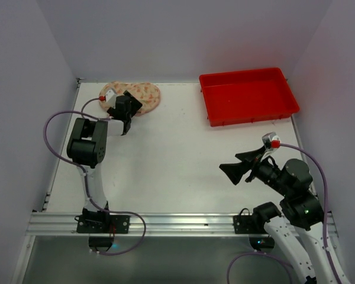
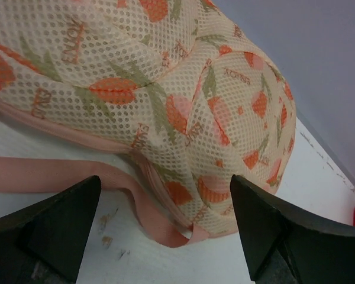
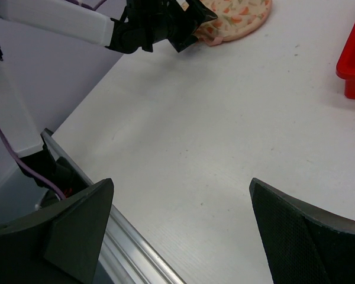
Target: Unzip the laundry bag and remove the bra
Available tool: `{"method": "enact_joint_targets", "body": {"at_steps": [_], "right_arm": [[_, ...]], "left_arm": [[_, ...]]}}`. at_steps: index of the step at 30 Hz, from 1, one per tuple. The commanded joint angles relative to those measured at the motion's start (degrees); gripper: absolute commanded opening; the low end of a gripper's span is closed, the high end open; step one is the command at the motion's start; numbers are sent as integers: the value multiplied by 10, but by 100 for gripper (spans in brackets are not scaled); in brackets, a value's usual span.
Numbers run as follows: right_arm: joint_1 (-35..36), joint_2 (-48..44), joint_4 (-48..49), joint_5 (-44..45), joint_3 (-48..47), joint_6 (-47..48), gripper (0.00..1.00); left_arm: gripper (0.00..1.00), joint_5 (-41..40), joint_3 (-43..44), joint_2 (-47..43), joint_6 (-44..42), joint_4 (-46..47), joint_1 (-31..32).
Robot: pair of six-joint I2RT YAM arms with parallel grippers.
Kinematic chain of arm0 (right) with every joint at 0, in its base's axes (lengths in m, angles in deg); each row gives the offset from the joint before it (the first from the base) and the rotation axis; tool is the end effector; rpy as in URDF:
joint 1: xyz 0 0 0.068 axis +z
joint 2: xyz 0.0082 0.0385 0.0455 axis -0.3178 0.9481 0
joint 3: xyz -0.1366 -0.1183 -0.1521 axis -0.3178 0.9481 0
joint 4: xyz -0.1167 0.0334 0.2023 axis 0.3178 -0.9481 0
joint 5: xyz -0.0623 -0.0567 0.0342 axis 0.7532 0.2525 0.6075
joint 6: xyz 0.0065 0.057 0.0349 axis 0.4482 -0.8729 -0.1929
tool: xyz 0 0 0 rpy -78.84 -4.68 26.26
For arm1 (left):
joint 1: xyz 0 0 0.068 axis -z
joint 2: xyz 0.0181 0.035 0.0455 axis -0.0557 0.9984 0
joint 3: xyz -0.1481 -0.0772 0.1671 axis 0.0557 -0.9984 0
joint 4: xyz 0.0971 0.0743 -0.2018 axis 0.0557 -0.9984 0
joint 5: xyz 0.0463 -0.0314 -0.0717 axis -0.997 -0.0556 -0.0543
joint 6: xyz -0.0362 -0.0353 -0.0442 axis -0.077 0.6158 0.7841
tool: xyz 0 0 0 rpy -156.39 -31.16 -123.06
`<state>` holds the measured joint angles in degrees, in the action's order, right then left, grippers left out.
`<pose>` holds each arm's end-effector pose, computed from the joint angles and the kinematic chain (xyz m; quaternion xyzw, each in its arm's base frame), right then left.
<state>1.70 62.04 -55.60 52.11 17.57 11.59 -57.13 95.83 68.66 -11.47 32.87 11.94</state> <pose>0.0958 0.0584 0.3079 -0.1250 0.7392 0.3764 0.5443 0.4115 -0.0459 0.1264 -0.3766 0.7562 -0.1318 0.5186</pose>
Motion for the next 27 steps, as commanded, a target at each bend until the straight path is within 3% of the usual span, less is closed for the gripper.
{"method": "enact_joint_targets", "body": {"at_steps": [1,3,6,7,9,10,12,19,24,27], "right_arm": [[2,-7,17,-25,8,1,99],[2,-8,15,-20,12,2,99],[2,-6,15,-13,19,5,99],[2,-6,17,-13,21,6,99],[2,-1,21,-14,25,9,99],[2,0,24,-17,25,11,98],[2,5,24,-20,23,12,97],[2,-4,23,-17,24,14,96],[2,-5,28,-12,20,21,96],[2,-6,35,-16,21,22,96]], "left_arm": [[92,-10,51,61,13,81,-2],[88,1,60,77,14,85,-2],[70,7,38,78,10,122,0],[52,12,31,76,5,126,0],[30,18,29,72,-18,121,0],[14,30,27,68,-29,121,0],[2,45,24,64,-60,115,0],[0,197,-31,-23,-142,91,26],[0,245,-103,-165,-245,-53,124],[0,274,-147,-232,-263,-148,146]]}}
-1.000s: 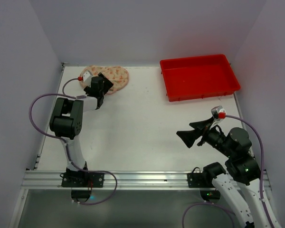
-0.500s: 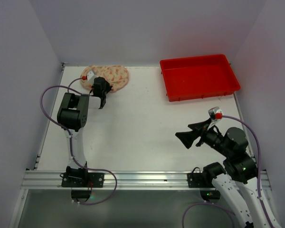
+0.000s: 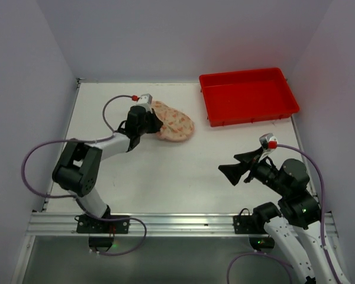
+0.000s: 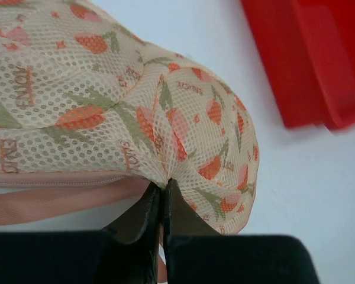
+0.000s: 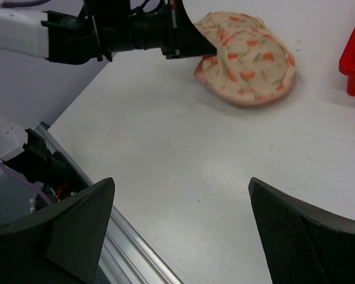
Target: Unzip the laundry bag and remove the bra
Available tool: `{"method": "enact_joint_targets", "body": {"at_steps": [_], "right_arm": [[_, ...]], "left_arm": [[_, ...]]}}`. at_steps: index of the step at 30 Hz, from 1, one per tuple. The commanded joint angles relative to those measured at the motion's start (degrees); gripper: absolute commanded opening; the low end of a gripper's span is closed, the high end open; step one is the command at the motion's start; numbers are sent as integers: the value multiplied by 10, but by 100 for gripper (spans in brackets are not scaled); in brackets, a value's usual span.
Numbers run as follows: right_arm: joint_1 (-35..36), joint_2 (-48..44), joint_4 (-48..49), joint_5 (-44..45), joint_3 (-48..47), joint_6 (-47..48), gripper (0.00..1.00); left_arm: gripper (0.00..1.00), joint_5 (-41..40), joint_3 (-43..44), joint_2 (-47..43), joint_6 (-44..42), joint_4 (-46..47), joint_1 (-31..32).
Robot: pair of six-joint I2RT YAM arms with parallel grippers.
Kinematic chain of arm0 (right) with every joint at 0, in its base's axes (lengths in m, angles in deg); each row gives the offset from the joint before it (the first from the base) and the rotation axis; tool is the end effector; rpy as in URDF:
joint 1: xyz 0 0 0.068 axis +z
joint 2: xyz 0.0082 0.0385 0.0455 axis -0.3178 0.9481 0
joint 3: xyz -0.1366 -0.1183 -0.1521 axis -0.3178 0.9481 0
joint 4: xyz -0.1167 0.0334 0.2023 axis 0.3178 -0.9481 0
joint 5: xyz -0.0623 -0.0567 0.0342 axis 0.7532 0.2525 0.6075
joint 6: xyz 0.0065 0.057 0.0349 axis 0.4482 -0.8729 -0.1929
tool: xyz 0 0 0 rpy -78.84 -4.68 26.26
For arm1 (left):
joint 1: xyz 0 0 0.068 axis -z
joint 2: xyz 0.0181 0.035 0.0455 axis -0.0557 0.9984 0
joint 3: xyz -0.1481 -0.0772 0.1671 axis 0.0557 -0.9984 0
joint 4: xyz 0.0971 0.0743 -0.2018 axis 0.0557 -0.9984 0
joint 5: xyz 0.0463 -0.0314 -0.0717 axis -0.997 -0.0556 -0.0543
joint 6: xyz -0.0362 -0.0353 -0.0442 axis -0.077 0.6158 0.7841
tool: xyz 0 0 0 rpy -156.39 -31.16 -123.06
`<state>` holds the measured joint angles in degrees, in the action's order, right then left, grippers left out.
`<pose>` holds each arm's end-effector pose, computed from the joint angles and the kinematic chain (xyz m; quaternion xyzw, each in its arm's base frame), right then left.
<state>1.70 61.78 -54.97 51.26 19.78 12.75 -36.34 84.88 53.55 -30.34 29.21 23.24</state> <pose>0.0988 0.0602 0.2980 -0.1354 0.7441 0.3741 0.5367 0.3466 -0.1285 0.1588 -0.0735 0.8464 -0.2407 0.4693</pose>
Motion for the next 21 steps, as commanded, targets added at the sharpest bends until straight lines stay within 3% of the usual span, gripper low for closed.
{"method": "enact_joint_targets", "body": {"at_steps": [1,3,4,6,7,10,15,21], "right_arm": [[2,-3,31,-8,0,9,96],[2,-1,31,-9,1,8,98],[2,-1,32,-11,3,7,99],[2,0,37,-12,13,3,99],[1,0,45,-10,16,-4,99],[2,10,61,-13,26,-26,99],[2,28,69,-8,35,-45,99],[2,79,107,-30,63,-61,99]], "left_arm": [[7,83,-71,-128,-81,-138,35],[15,53,-105,-181,-98,-221,36],[31,-17,-130,-205,-102,-259,36],[52,-114,-140,-269,-81,-329,35],[75,-171,-142,-284,-70,-337,35],[89,-187,-132,-335,-40,-340,35],[90,-112,-127,-348,-7,-304,37],[84,-61,-91,-290,13,-275,67]]}}
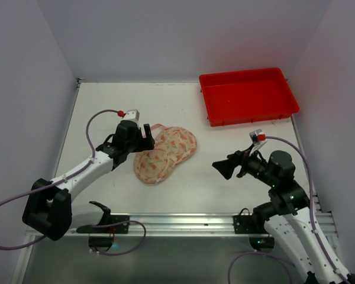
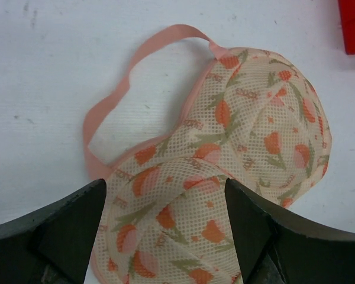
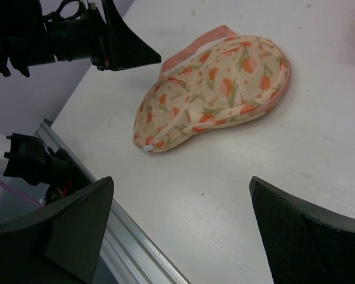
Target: Unzip the laundry bag and remove the bra
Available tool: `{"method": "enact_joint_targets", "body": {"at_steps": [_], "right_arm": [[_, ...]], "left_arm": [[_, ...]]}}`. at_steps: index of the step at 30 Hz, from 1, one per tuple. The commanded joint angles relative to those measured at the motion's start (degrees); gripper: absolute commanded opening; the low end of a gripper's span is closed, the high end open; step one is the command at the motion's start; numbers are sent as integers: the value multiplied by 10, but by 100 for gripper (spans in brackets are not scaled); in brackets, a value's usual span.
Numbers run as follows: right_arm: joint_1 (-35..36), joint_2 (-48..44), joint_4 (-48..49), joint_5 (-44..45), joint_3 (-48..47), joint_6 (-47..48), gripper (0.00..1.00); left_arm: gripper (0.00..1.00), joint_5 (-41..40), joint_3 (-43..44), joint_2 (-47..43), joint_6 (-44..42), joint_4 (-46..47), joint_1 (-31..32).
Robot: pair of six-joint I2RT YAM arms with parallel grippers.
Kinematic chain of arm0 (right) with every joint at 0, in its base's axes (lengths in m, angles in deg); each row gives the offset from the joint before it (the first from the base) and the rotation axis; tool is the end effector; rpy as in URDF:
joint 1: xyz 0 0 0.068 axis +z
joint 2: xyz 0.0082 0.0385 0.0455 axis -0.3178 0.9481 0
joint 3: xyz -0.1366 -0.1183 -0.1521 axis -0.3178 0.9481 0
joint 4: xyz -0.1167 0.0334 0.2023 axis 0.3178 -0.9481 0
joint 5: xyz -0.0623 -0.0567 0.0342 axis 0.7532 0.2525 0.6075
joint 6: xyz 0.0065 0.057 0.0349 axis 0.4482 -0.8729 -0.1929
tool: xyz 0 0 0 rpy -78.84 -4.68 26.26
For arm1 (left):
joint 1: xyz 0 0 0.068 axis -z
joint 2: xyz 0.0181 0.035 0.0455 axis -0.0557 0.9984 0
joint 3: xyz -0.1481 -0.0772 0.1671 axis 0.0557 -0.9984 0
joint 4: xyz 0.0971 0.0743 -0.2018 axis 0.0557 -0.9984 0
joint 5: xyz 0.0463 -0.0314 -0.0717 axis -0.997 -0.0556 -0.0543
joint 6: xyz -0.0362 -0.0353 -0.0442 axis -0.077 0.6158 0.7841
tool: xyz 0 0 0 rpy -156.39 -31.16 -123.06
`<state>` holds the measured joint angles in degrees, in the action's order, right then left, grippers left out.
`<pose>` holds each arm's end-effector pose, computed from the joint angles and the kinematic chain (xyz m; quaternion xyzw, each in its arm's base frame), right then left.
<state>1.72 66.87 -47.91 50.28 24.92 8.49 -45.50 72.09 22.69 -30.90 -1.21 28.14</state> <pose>0.1226 0.0700 0.2750 -0.1078 0.7644 0.3949 0.4981 0.2407 -0.1046 0.1923 -0.0717 0.8972 -0.1509 0.4088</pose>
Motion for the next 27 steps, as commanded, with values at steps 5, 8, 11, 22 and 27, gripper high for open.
{"method": "enact_joint_targets", "body": {"at_steps": [5,8,11,22,27], "right_arm": [[8,121,78,-11,32,-51,99],[32,180,122,18,47,-83,99],[81,250,181,72,53,-123,99],[139,497,405,155,49,-326,97],[141,559,458,170,46,-365,92]], "left_arm": [[83,-3,24,42,21,35,52],[83,-4,8,57,27,52,65],[82,-4,-8,75,39,78,76],[81,21,13,163,82,175,124],[81,13,26,175,101,194,150]]}}
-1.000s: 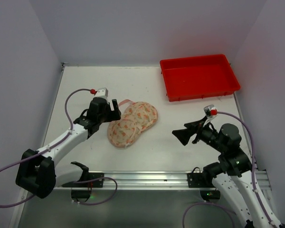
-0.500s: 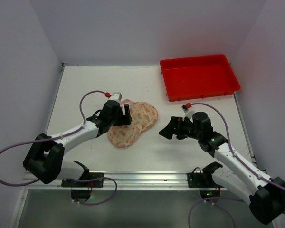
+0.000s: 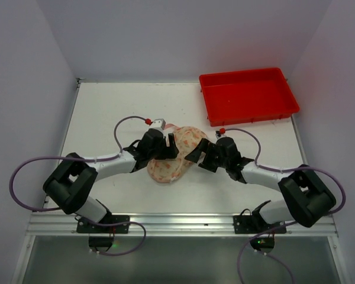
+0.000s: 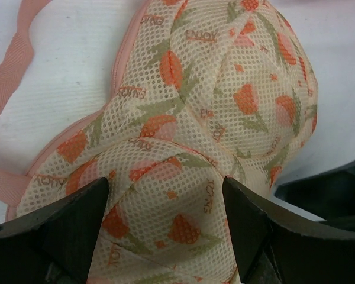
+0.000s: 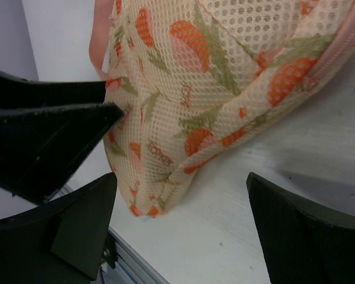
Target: Unzip the laundry bag and remove the bra
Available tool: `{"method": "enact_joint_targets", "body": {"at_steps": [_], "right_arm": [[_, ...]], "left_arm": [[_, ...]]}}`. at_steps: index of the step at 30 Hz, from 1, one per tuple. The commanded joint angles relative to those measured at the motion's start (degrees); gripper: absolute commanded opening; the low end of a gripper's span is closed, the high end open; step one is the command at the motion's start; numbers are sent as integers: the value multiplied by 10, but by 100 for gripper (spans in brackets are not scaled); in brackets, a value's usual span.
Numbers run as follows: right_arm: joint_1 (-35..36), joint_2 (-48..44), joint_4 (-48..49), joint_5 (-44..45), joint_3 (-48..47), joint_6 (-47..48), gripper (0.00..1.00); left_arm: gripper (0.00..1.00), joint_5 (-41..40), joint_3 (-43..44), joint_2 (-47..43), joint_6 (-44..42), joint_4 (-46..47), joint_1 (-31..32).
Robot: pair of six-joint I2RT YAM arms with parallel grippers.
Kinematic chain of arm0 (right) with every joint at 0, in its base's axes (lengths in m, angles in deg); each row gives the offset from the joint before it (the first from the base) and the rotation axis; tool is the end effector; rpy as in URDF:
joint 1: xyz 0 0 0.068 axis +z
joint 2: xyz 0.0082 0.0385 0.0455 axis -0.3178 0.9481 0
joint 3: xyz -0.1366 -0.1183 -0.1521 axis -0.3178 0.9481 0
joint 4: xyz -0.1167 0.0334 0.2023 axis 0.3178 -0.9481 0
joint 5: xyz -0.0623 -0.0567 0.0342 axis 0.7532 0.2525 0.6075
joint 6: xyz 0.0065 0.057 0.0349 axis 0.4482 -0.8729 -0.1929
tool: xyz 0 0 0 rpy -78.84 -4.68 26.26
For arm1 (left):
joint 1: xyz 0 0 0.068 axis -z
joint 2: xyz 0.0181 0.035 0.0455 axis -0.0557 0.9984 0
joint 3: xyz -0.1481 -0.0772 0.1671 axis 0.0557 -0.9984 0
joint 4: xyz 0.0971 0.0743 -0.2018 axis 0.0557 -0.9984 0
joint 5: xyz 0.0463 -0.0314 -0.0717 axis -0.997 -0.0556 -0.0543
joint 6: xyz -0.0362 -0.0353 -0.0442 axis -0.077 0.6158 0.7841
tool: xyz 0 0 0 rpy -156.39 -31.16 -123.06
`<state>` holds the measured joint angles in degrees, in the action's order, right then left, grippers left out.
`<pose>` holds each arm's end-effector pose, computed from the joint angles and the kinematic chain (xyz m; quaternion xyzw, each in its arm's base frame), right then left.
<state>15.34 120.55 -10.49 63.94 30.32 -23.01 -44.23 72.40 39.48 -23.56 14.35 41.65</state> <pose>0.2135 0.1567 0.1361 0.1240 0.8705 0.3965 0.2639 0.2395 -0.1832 0.1436 -0.0181 0.9038 -0.2258 0.3632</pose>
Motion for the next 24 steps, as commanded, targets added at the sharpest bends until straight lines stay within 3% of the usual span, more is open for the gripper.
{"method": "enact_joint_targets", "body": {"at_steps": [1,6,11,19,21,24], "right_arm": [[5,39,90,33,-14,-56,91],[8,80,104,30,-21,-93,87],[20,90,121,23,-2,-115,86],[29,116,141,19,-8,-134,80],[29,124,143,18,-13,-137,74],[29,135,143,26,-22,-139,55]], "left_arm": [[82,-4,23,5,28,39,21],[84,-38,4,-54,31,26,22],[86,-58,-29,-139,31,-43,22],[84,13,-130,-294,48,-155,31],[83,28,-153,-325,55,-169,34],[80,53,-176,-344,69,-175,40]]}}
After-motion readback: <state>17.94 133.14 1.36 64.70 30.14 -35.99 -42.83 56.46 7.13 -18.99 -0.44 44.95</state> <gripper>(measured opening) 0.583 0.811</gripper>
